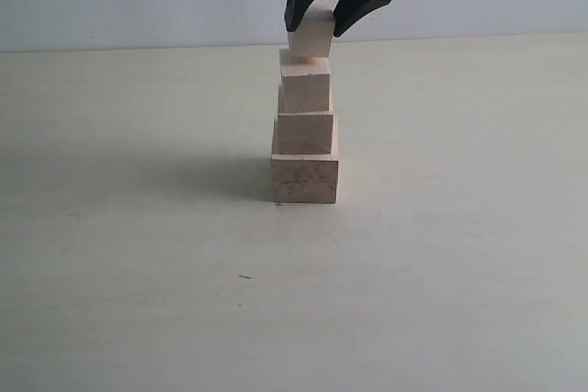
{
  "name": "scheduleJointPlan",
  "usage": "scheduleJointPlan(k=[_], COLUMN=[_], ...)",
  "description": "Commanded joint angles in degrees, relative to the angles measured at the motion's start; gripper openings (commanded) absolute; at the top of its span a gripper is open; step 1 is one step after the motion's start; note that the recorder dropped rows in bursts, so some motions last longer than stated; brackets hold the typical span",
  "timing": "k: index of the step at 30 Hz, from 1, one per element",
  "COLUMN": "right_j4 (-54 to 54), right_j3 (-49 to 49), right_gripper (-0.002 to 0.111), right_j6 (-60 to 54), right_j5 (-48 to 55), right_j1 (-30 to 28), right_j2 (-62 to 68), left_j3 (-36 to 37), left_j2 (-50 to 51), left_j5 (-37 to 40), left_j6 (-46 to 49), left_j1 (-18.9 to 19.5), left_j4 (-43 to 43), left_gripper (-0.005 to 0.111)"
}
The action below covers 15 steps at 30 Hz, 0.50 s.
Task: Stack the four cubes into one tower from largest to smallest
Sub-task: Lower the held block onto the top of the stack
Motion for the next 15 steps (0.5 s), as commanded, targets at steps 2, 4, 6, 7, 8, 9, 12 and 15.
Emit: scheduleJointPlan(k=[2, 4, 6, 7, 8, 9, 12, 15], right_j4=[0.1, 0.3, 1.0, 1.4, 1.9, 2.1, 2.4, 2.4], right_j3=[-0.5, -0.5, -0.5, -0.5, -0.5, -0.5, -0.5, -0.5], right_gripper=[0.022, 0.022, 0.022, 0.022, 0.022, 0.022, 0.022, 0.022], right_j6=[0.5, 0.5, 0.5, 0.5, 0.7, 0.7, 0.7, 0.7], right_j5=[-0.4, -0.4, -0.4, -0.4, -0.4, -0.4, -0.4, -0.4], right_j1=[-0.1, -0.1, -0.1, -0.1, -0.1, -0.1, -0.1, -0.1], right_j2=[0.8, 0.8, 0.8, 0.8, 0.8, 0.8, 0.7, 0.6], left_j3=[0.2, 0.2, 0.2, 0.2, 0.2, 0.2, 0.2, 0.2], left_j2=[-0.3, -0.3, -0.3, -0.3, -0.3, -0.3, -0.3, -0.3], left_j5=[0.3, 0.2, 0.2, 0.2, 0.2, 0.2, 0.2, 0.2], left_j6=[0.0, 0.0, 0.0, 0.0, 0.0, 0.0, 0.0, 0.0], left_j1=[-1.8, -2.2, -2.2, -2.2, -2.2, -2.2, -2.2, -2.2], left_j4=[0.0, 0.0, 0.0, 0.0, 0.0, 0.0, 0.0, 0.0], left_gripper=[0.000, 0.000, 0.000, 0.000, 0.000, 0.000, 0.000, 0.000])
